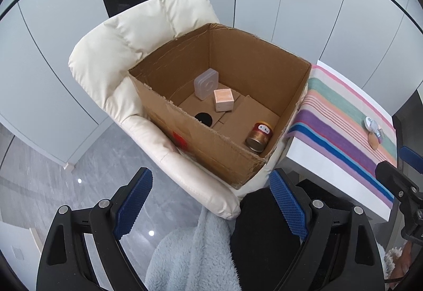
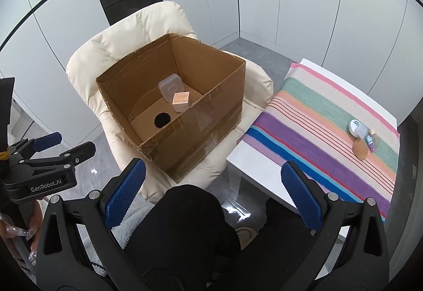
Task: Organize objects
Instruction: 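Withdraw both tools from the box back toward the striped cloth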
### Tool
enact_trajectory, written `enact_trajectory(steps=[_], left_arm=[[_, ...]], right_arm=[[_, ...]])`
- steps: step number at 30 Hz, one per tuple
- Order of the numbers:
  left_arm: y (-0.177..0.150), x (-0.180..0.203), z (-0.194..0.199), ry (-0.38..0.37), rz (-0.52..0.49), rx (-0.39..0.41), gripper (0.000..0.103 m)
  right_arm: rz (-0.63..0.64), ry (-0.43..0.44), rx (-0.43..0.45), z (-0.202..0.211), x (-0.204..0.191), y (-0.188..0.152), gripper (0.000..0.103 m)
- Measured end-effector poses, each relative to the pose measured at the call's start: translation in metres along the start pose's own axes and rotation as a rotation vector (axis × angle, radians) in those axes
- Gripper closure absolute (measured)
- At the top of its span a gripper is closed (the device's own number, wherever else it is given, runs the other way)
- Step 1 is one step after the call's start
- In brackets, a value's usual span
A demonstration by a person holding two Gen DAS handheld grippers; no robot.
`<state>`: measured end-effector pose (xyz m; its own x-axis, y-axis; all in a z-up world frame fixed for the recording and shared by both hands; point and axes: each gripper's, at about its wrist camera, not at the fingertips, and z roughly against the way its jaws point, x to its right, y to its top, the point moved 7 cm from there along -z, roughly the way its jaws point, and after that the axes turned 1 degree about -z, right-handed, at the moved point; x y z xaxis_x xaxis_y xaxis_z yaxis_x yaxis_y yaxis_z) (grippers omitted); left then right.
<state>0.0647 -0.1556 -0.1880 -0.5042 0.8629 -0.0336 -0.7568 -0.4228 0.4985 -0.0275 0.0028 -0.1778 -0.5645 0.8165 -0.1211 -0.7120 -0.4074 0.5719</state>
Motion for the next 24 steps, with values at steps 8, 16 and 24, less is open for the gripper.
enact_trajectory(steps=[8,16,24], left_arm=[[0.004,0.02,-0.006,-0.021,-0.022,-0.004,0.012],[0.009,0.072,-0.01,-0.08,-0.12,-0.002,0.012],[0.008,0.138,-0.016,-0.144,-0.247,-0.015,0.012]], right_arm=[[-0.055,-0.018,0.003,0.004,0.022,-0.006,0.0],[-0.151,-0.089,0.011,0.02,0.073,-0.02,0.0],[-0.282,-0.173,0.013,0.039,0.14,-0.046,0.0]])
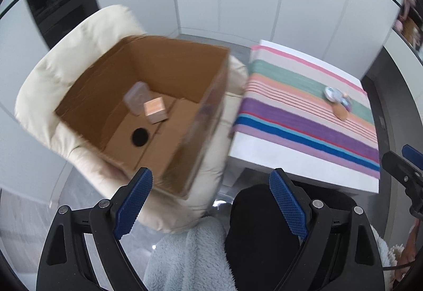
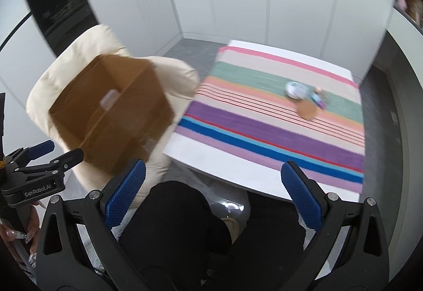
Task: Organize objects
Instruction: 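Withdraw both tools from the box back toward the striped cloth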
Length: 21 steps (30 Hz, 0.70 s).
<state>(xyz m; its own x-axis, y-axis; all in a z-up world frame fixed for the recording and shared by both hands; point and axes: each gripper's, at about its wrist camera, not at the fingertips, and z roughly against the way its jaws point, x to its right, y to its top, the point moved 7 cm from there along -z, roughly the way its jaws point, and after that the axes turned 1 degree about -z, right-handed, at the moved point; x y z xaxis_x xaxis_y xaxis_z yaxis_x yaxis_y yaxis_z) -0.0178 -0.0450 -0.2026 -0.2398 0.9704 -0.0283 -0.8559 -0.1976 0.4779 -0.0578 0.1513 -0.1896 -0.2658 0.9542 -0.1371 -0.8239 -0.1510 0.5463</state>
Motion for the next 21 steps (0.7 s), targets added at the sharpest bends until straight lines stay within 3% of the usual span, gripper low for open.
enact_trajectory(steps=[13,21], left_arm=[[0.012,0.103,-0.023,-0.088,-0.189,-0.04,0.012],[0.017,0.152,-0.042,-0.151,-0.234,-0.114,0.012]], right_arm=[[-0.177,-0.124,0.005,0.012,0.118,-0.016,0.0],[-0.22,-0.164,0.022,0.009,0.17,-0.023,0.0]])
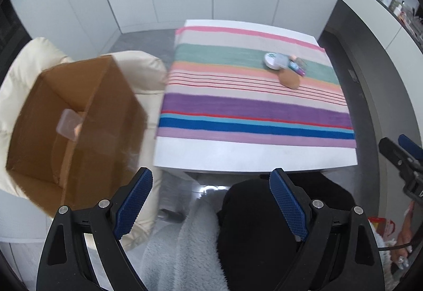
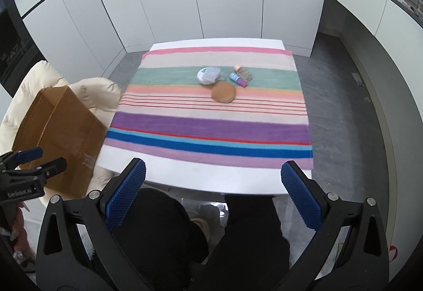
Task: Organize objects
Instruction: 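Withdraw both tools from the box back toward the striped cloth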
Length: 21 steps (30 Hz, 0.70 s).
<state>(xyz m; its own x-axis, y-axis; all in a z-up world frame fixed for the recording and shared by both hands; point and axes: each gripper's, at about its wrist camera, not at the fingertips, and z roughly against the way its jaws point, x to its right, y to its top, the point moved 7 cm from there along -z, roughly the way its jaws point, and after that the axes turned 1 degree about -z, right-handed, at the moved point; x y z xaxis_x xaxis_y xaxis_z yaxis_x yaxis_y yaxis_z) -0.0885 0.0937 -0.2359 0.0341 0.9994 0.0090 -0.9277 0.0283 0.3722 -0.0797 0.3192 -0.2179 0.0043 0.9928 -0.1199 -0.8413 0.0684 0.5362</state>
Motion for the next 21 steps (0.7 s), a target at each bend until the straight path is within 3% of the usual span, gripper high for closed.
enact_trajectory(steps=[5,12,18,21], left_arm=[[0.028,0.022,-0.009,-0.007,-0.032,0.015,0.012],[0.094,0.054,-0.038,0.0,-0.09,0.063,0.012],[0.141,0.076,-0.097,0.037,-0.18,0.065,0.012],[0.156,0.082,-0.132,0.009,-0.176,0.043,0.012]], right_arm=[[0.006,0.002,0.015,-0.02,0.014,0.008,0.0],[-0.005,0.007,-0.013,-0.073,0.028,0.027,0.0],[-0.004,0.0,-0.045,-0.128,0.038,0.05,0.0],[0.003,-0.004,-0.062,-0.153,0.041,0.059,0.0]])
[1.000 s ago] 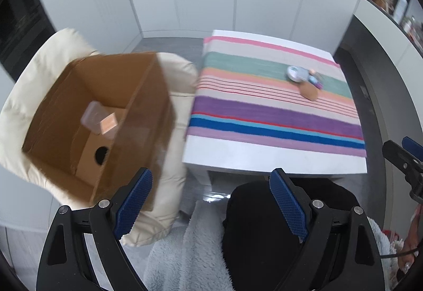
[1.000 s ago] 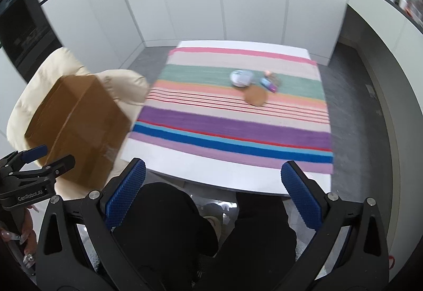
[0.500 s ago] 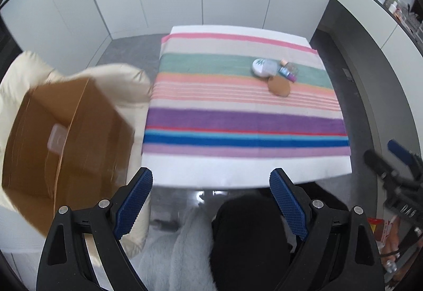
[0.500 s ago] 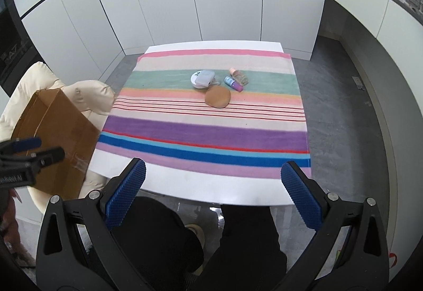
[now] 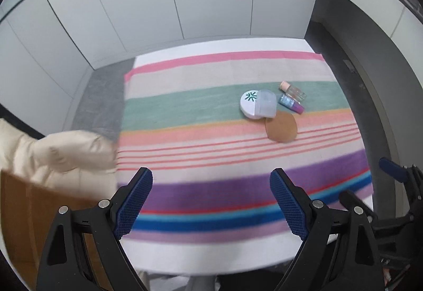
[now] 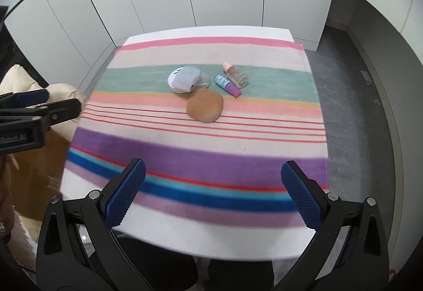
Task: Organize objects
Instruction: 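Withdraw both tools from the box back toward the striped cloth, then grasp the white compact with left tool while right tool grasps the beige sponge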
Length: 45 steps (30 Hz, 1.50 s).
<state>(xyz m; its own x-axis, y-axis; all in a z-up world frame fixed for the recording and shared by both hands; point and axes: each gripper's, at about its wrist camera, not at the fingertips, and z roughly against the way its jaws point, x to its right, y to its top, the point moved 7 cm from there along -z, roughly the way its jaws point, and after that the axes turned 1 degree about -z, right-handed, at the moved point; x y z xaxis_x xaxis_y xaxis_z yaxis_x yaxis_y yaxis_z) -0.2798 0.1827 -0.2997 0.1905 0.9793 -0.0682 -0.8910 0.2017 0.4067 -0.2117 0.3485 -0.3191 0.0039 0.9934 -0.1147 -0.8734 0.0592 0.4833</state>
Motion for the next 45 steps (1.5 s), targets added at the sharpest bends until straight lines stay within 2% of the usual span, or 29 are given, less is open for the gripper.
enact_trajectory(steps=[4,13,16,18,19,20,21,22,24,29,36,38,40,41,42,45], left_arm=[[0.022,0.004,-0.047,-0.078,0.037,-0.021,0.012],[0.048,0.018,-0.126,-0.124,0.058,-0.025,0.012],[0.049,0.021,-0.141,-0.134,0.062,-0.025,0.012],[0.047,0.026,-0.15,-0.153,0.054,-0.034,0.012],[0.045,0.027,-0.153,-0.159,0.048,-0.036,0.012],[0.044,0.029,-0.154,-0.163,0.043,-0.036,0.012],[0.042,0.03,-0.155,-0.167,0.039,-0.035,0.012],[0.042,0.031,-0.154,-0.172,0.037,-0.033,0.012],[0.041,0.031,-0.15,-0.182,0.03,-0.021,0.012],[0.046,0.044,-0.138,-0.202,-0.002,0.0,0.012],[0.058,0.08,-0.147,-0.193,-0.033,-0.022,0.012],[0.063,0.087,-0.151,-0.172,-0.032,-0.013,0.014],[0.067,0.091,-0.154,-0.141,-0.034,-0.007,0.032],[0.069,0.091,-0.155,-0.103,-0.037,0.002,0.037],[0.07,0.09,-0.155,-0.078,-0.041,0.011,0.049],[0.072,0.087,-0.153,-0.07,-0.033,0.024,0.052]], right_arm=[[0.021,-0.013,-0.021,-0.039,0.004,0.014,0.0],[0.043,-0.016,-0.066,-0.121,0.007,0.03,0.0],[0.044,0.007,-0.057,-0.141,0.002,0.037,0.0],[0.06,-0.009,-0.034,-0.149,-0.003,0.041,0.001],[0.075,-0.016,-0.019,-0.153,-0.007,0.043,0.003],[0.092,-0.021,-0.005,-0.156,-0.011,0.045,0.013],[0.106,-0.023,0.001,-0.159,-0.015,0.045,0.027],[0.116,-0.02,-0.007,-0.165,-0.018,0.044,0.03],[0.13,-0.032,0.013,-0.164,-0.022,0.043,0.043],[0.081,0.011,0.036,-0.153,-0.011,0.035,0.053],[0.001,-0.04,0.027,-0.136,0.035,0.026,0.056],[-0.027,-0.039,0.02,-0.135,0.047,0.024,0.056],[-0.041,-0.036,0.02,-0.133,0.052,0.023,0.056],[-0.039,-0.042,0.021,-0.13,0.055,0.024,0.056],[-0.035,-0.047,0.023,-0.129,0.056,0.024,0.056],[-0.034,-0.043,0.031,-0.126,0.058,0.027,0.057]])
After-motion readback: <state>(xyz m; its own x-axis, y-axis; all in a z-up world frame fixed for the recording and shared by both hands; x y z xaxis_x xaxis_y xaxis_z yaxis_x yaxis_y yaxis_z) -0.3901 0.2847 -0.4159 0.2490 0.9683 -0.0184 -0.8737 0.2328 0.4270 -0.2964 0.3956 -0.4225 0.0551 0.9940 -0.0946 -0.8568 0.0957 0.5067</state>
